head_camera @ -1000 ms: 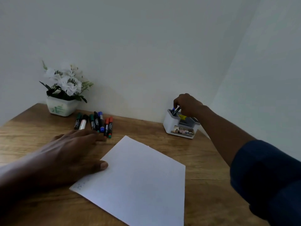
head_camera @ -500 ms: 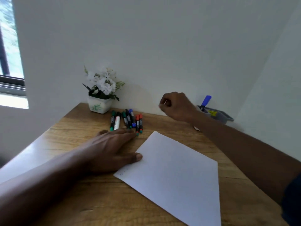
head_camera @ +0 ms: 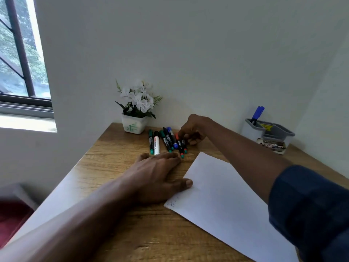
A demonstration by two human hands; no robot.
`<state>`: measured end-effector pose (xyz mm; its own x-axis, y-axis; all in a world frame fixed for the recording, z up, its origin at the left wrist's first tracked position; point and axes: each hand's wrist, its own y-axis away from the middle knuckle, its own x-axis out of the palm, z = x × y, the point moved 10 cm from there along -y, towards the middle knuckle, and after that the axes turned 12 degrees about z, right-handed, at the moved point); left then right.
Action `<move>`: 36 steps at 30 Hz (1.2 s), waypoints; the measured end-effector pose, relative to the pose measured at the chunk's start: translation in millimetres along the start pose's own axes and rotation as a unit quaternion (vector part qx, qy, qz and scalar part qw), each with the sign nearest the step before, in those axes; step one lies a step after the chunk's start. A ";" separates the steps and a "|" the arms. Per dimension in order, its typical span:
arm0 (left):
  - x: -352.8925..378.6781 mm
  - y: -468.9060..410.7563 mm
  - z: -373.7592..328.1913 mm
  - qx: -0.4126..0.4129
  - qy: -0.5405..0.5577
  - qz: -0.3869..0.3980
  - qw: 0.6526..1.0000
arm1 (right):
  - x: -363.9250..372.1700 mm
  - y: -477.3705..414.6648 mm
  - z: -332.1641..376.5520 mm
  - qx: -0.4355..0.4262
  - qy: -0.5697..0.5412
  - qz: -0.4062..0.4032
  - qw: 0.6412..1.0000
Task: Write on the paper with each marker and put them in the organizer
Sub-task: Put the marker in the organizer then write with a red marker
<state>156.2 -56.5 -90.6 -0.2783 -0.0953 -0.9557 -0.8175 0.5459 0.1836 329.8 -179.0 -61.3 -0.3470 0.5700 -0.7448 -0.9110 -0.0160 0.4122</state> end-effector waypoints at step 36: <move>-61.8 51.9 4.7 0.079 0.119 -0.372 0.917 | 36.3 199.0 -58.1 -0.381 0.121 -0.216 0.891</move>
<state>133.3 -18.4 -23.1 0.2092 -0.6597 -0.7219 -0.7481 0.3674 -0.5526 123.0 -209.1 -36.8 0.1185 0.4654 -0.8771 -0.8258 -0.4444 -0.3473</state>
